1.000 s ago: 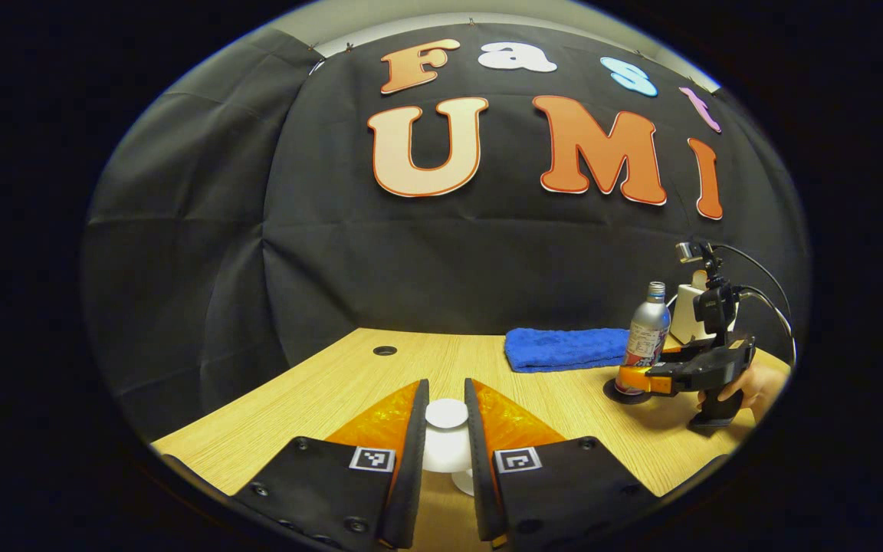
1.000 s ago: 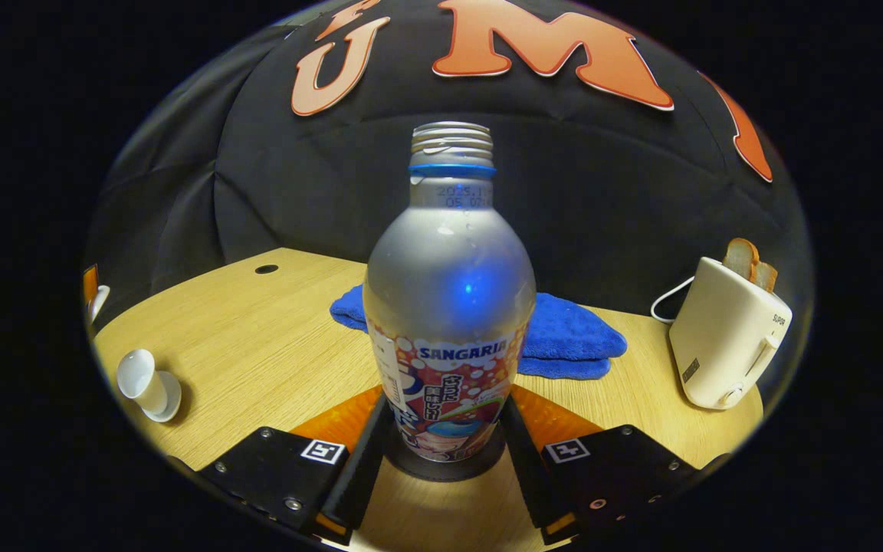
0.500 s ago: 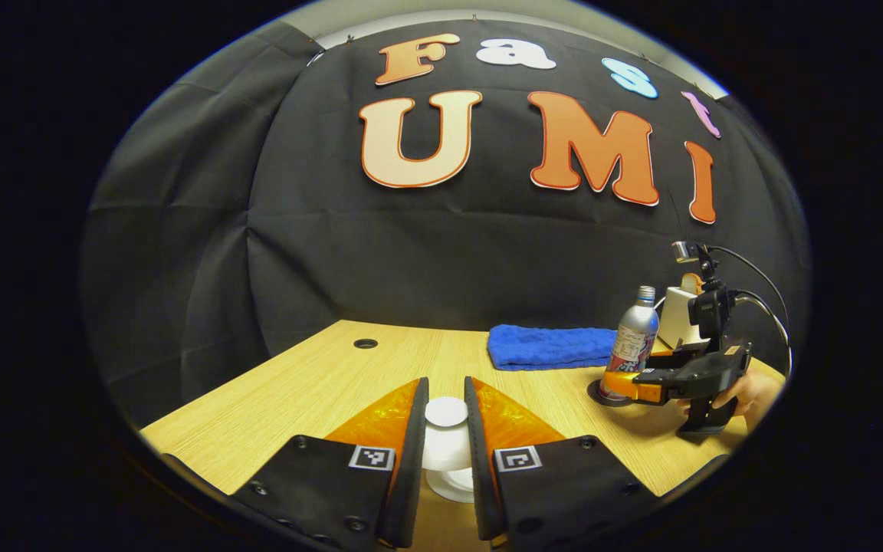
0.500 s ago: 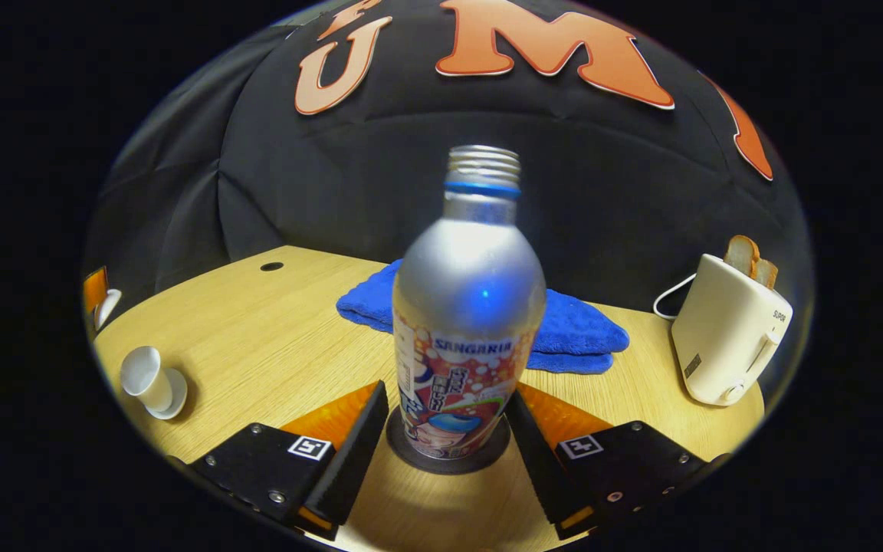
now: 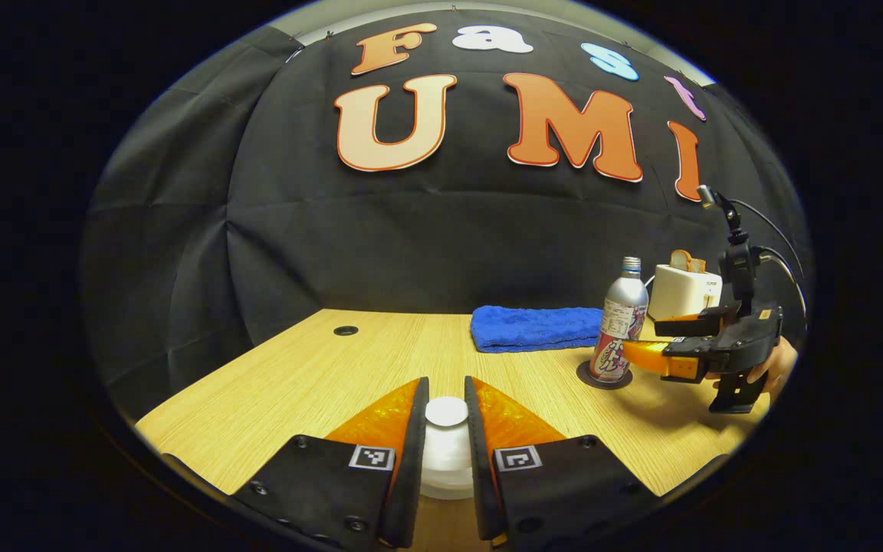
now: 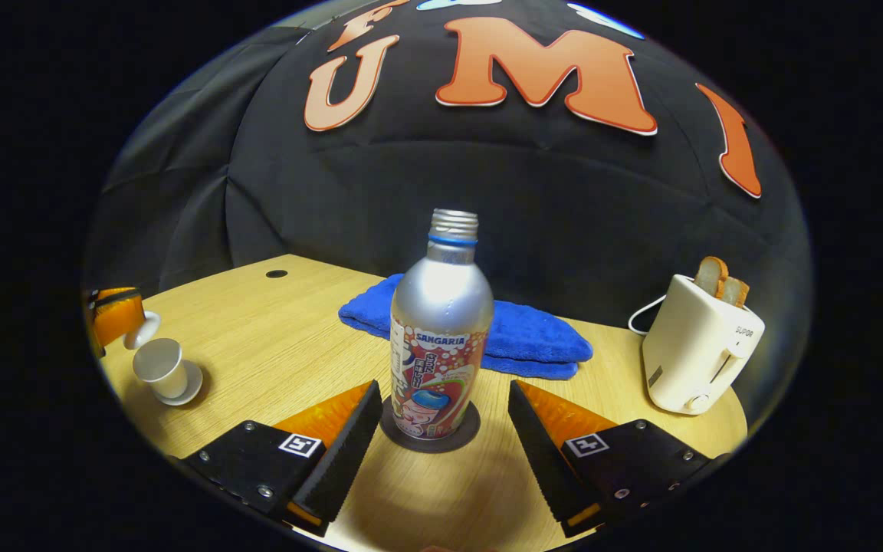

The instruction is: Open the teacup lid with one hand, grasp the water bottle and pour water into the teacup with the other hand; after pouring, place the water bottle on the coaster and then close the teacup lid.

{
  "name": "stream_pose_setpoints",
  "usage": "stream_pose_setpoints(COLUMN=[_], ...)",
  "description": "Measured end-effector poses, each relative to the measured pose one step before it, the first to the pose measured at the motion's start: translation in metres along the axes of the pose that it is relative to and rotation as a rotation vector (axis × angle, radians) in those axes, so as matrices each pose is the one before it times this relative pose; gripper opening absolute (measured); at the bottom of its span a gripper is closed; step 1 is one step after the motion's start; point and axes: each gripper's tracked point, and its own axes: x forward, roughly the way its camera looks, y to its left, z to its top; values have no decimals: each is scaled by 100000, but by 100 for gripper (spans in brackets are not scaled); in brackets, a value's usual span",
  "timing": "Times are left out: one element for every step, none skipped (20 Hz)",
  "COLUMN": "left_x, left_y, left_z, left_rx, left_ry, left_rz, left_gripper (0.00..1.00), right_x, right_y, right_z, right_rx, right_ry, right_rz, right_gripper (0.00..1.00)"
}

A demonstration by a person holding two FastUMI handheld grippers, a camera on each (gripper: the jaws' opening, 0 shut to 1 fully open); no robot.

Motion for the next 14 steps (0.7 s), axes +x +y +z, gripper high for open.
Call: stream_pose_setpoints(left_x=[54, 31, 113, 120, 146, 18, 82, 39, 224, 86, 103, -8, 69, -71], left_y=[-55, -180, -221, -88, -149, -62, -121, -8, -97, -52, 140, -53, 13, 26], left_z=[-237, -365, -356, -187, -327, -318, -383, -201, -476, -100, -46, -173, 89, -171], left_rx=[207, 276, 325, 283, 231, 172, 255, 17, -326, -424, 76, 345, 61, 710], left_ry=[790, 668, 732, 618, 761, 855, 705, 538, 1188, 289, 76, 372, -734, 625], left_rz=[-275, -215, -245, -136, -151, -74, 71, -93, -208, 63, 843, 153, -272, -58], left_gripper=[34, 34, 34, 31, 34, 34, 34, 34, 34, 34, 34, 34, 34, 34], right_x=[-542, -575, -453, -632, -475, -494, -431, -329, -292, -348, -236, -333, -297, -147], right_y=[-263, -273, -173, -370, -200, -205, -119, -206, -150, -224, -71, -195, -117, -107], right_z=[358, 548, 421, 331, 386, 237, 322, -22, 40, -8, 30, -18, 64, 108], right_rx=[271, 244, 85, 59, 75, -175, -63, 67, 91, -145, -324, -256, 388, 820], right_ry=[-1156, -1559, -1287, -1263, -1235, -928, -801, -413, -303, -289, -119, -191, -255, -558], right_rz=[-182, -688, -365, -864, -126, -554, -355, -168, -385, -144, -524, -265, 26, 128], right_gripper=[100, 100, 100, 99, 99, 100, 100, 100, 100, 100, 100, 100, 100, 100])
